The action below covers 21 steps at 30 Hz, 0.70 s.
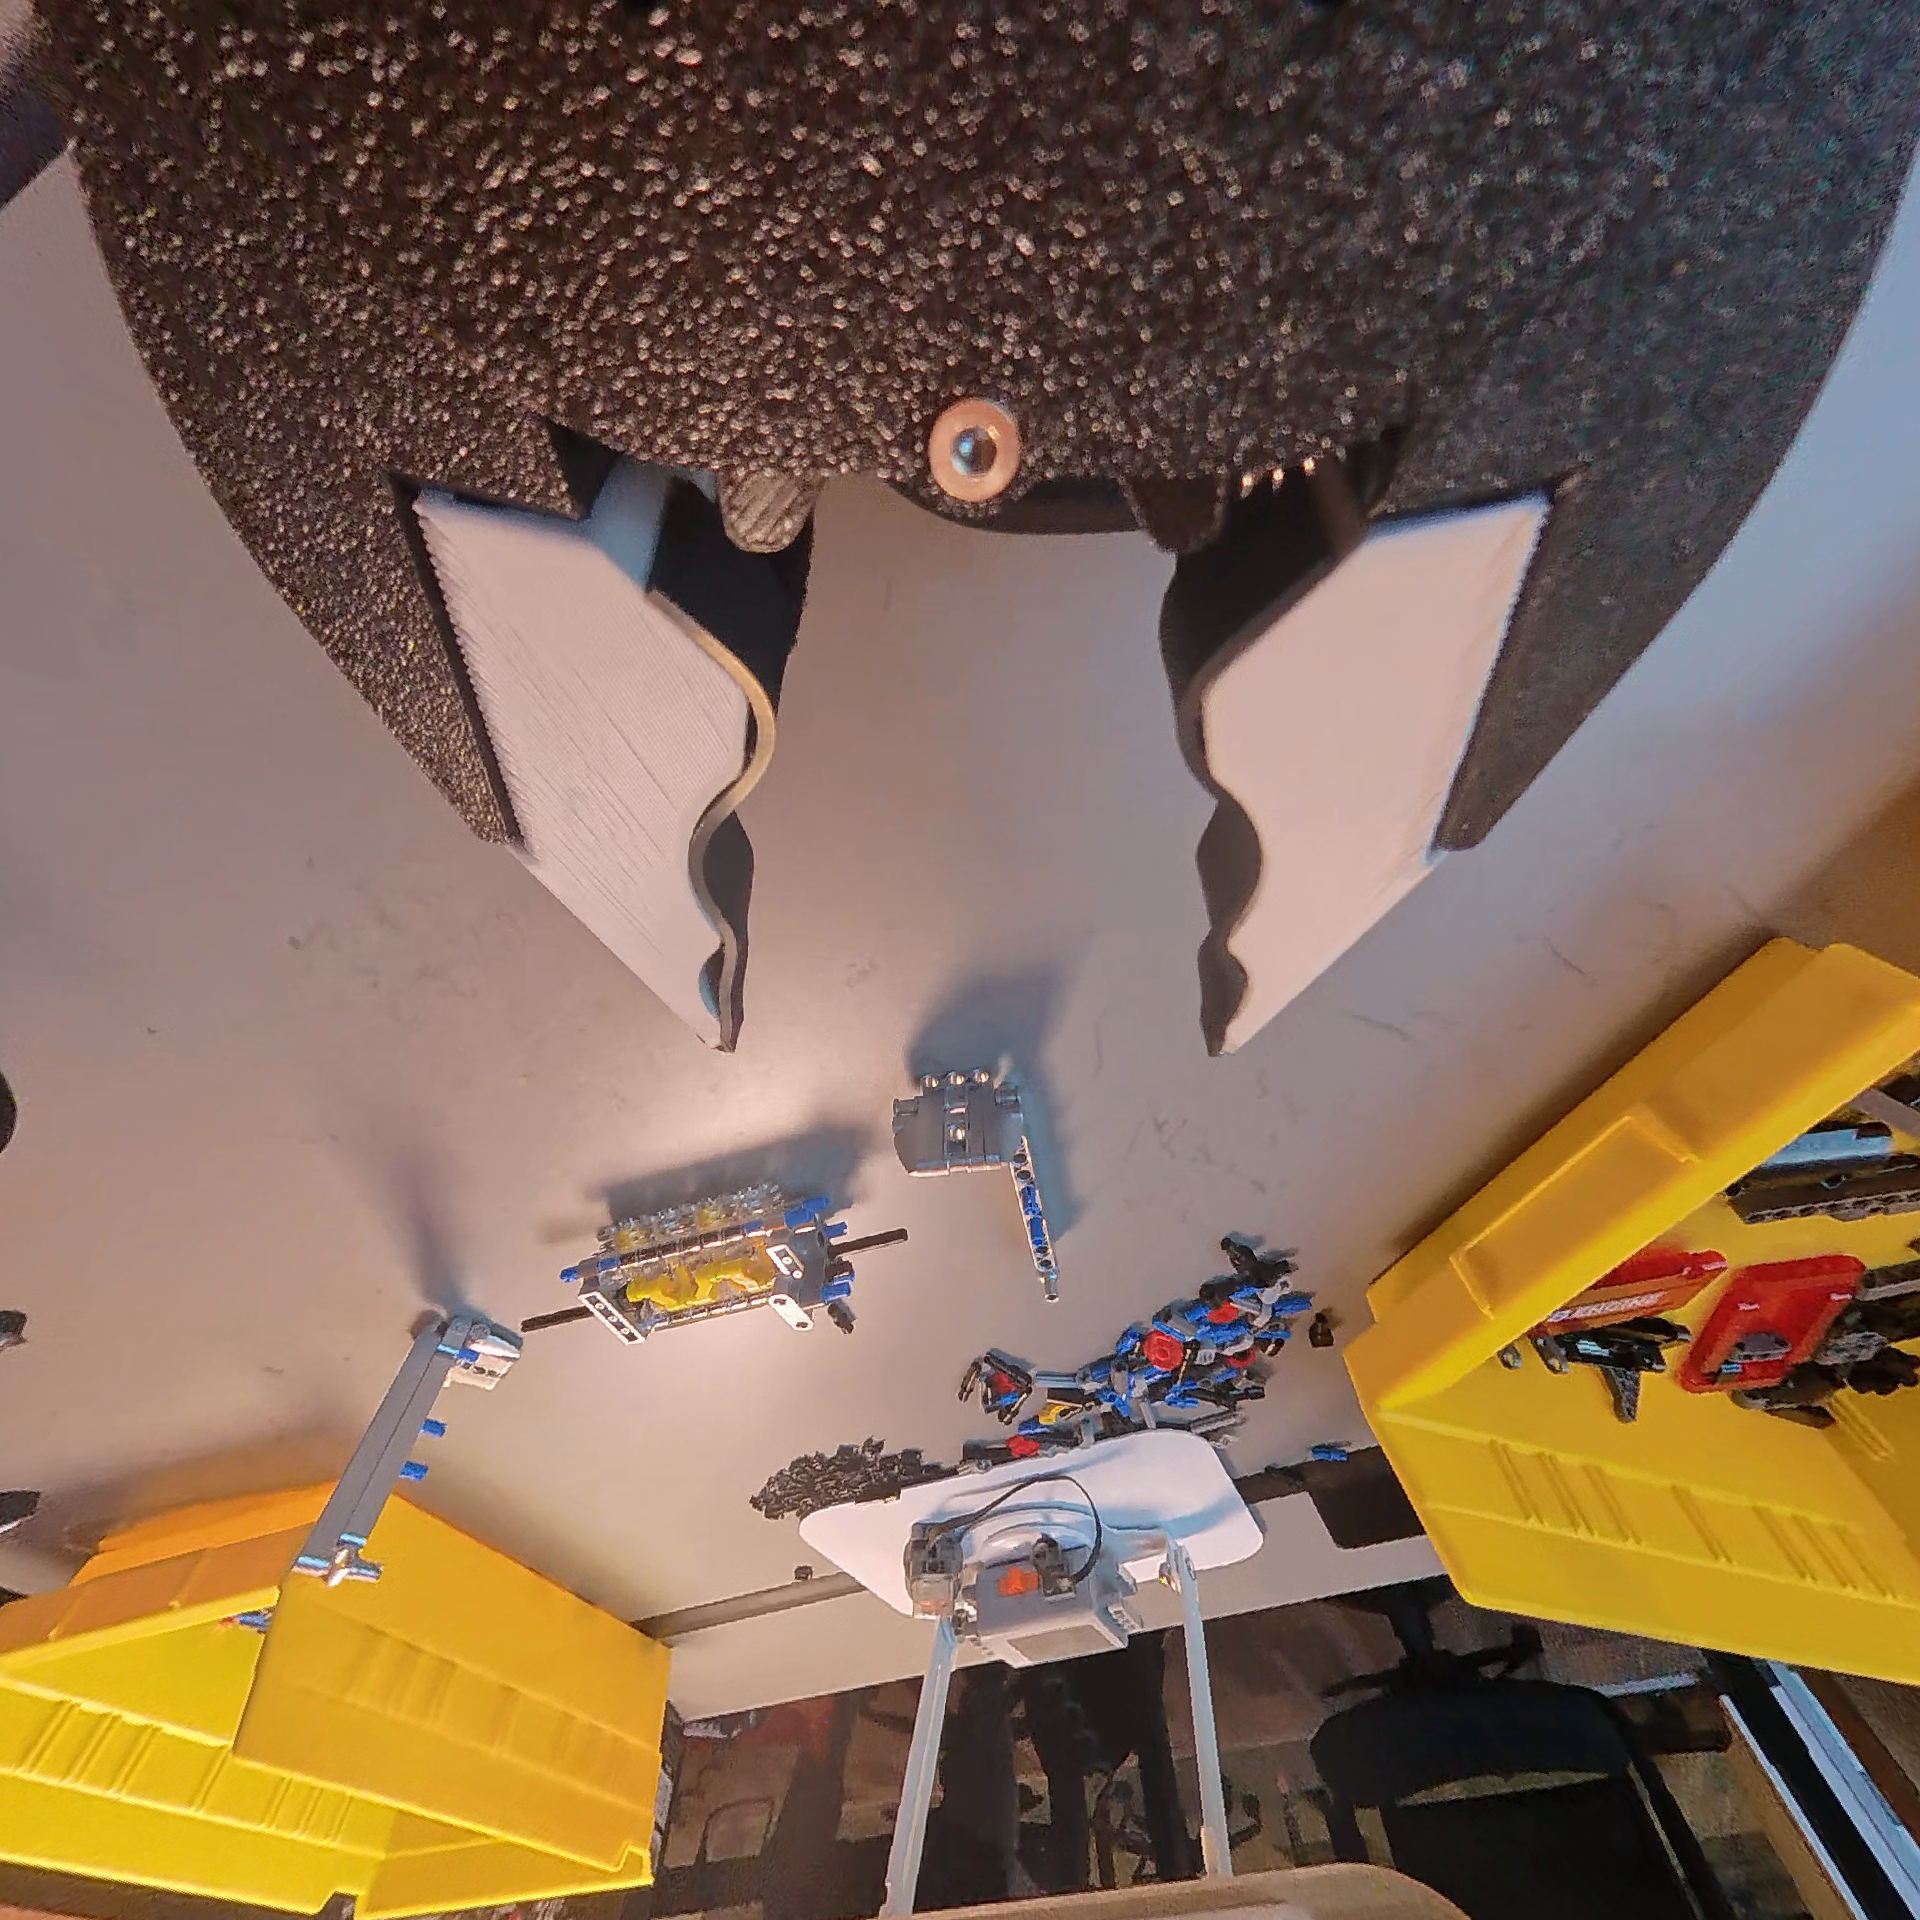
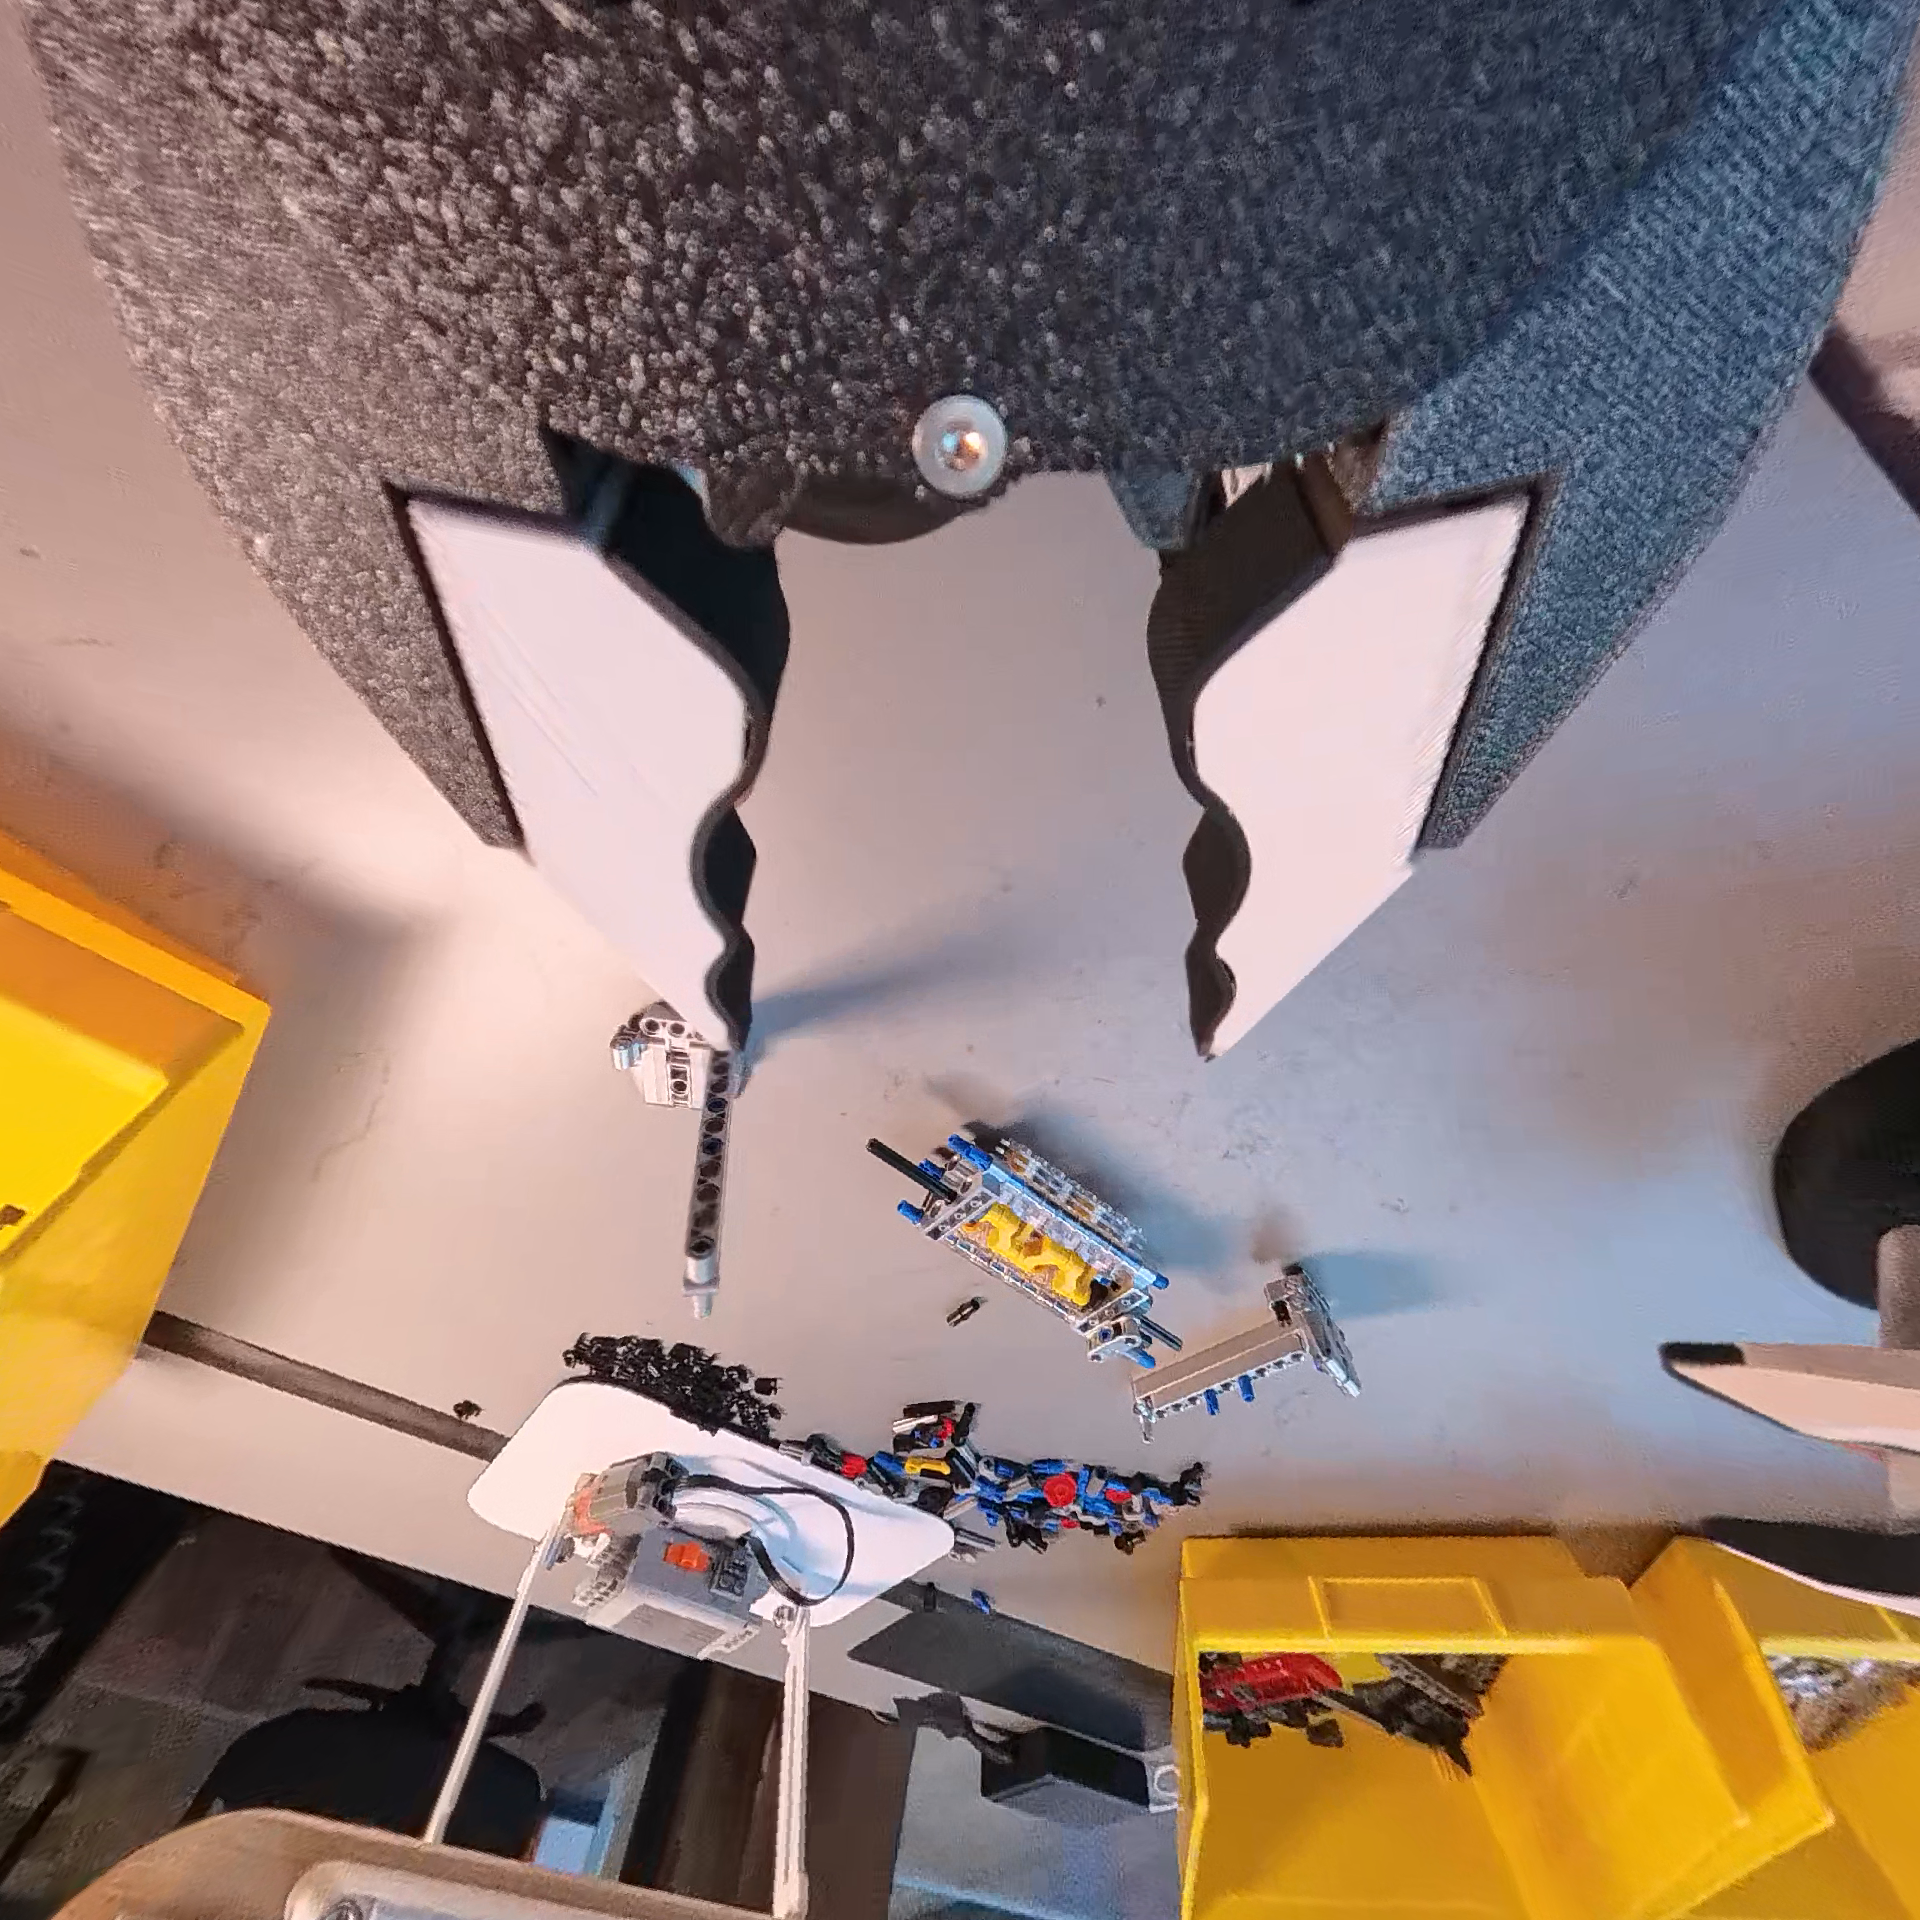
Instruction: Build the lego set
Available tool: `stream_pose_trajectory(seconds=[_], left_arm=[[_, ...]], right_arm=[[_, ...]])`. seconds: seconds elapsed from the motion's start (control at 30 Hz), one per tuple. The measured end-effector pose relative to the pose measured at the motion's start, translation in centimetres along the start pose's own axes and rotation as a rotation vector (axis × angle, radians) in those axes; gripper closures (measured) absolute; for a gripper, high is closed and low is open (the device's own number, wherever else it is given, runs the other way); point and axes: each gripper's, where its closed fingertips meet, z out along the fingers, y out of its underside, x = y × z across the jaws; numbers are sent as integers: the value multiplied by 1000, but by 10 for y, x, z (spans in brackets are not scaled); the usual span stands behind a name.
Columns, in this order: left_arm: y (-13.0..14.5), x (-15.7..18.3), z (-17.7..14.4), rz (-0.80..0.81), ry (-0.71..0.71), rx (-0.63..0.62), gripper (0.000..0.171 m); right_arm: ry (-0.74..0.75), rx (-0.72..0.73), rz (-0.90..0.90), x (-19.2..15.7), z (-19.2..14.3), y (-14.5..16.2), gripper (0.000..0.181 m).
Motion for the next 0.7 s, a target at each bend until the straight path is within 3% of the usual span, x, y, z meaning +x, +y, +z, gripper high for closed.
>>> stream_pose_trajectory(seconds=[0.3,0.5,0.7], left_arm=[[7,17,21,66,43,-88,92],[-17,28,19,8,112,-1,92],[-25,38,44,-66,154,53,92]], right_arm=[[-72,23,-16,0,-2,4,108],[-85,63,26,-6,6,-6,108],[-9,18,-39,6,20,-5,107]])
